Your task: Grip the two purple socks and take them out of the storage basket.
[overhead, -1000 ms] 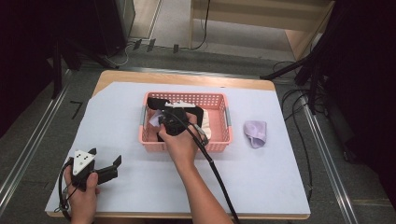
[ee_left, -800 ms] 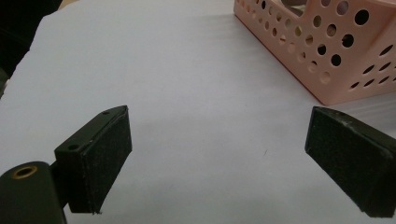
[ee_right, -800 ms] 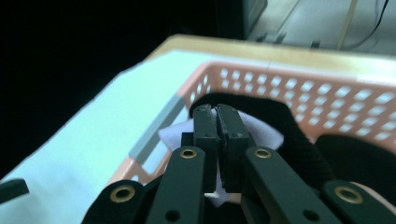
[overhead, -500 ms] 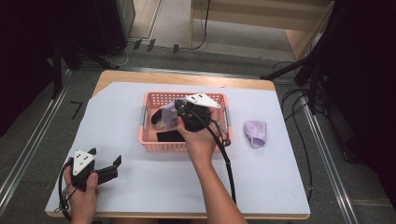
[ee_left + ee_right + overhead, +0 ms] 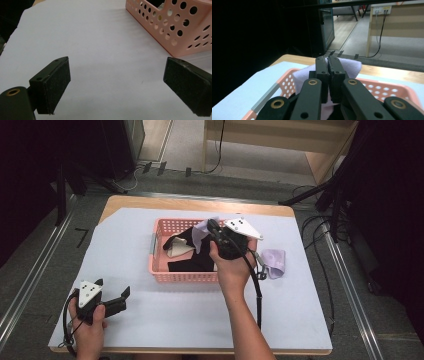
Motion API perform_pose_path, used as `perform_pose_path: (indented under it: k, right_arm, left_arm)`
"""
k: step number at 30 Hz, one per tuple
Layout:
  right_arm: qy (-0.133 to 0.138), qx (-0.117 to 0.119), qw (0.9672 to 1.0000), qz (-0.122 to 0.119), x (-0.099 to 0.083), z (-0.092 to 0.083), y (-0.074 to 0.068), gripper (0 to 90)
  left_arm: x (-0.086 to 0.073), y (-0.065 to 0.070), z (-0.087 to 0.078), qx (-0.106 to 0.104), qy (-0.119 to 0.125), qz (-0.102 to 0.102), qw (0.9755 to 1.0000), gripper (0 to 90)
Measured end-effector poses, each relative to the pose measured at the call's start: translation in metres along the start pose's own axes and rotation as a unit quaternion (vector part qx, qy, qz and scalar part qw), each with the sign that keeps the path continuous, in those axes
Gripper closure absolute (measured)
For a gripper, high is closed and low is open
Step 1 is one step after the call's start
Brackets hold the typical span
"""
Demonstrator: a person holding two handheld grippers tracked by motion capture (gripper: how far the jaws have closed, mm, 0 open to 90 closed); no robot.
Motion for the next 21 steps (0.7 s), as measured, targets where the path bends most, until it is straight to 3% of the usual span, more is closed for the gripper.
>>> perform_pose_path:
  k: [7,15,21]
  right_arm:
    - [0.029,-0.010,0.9995,0.001,0.016,-0.020,0.015,88.3]
    - [0.042,-0.031,0.9986,-0.007,0.022,-0.039,0.030,88.3]
    - [0.054,-0.062,0.9966,-0.003,0.026,-0.064,0.059,88.3]
  left_arm:
    - [0.000,0.000,0.000,0.000,-0.003,0.002,1.0000,8.1]
    - [0.000,0.000,0.000,-0.001,-0.003,0.004,1.0000,8.1]
    - [0.000,0.001,0.000,0.001,-0.003,0.004,1.0000,8.0]
Point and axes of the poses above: each handheld gripper's, and its own axes: z roughly forward along the jaws, x roughly out of its top, y roughly to its right, the point moved 6 cm from there along z, roughly forward along the jaws, and after that the axes turned 9 degrees about x, right-handed, at the moved point
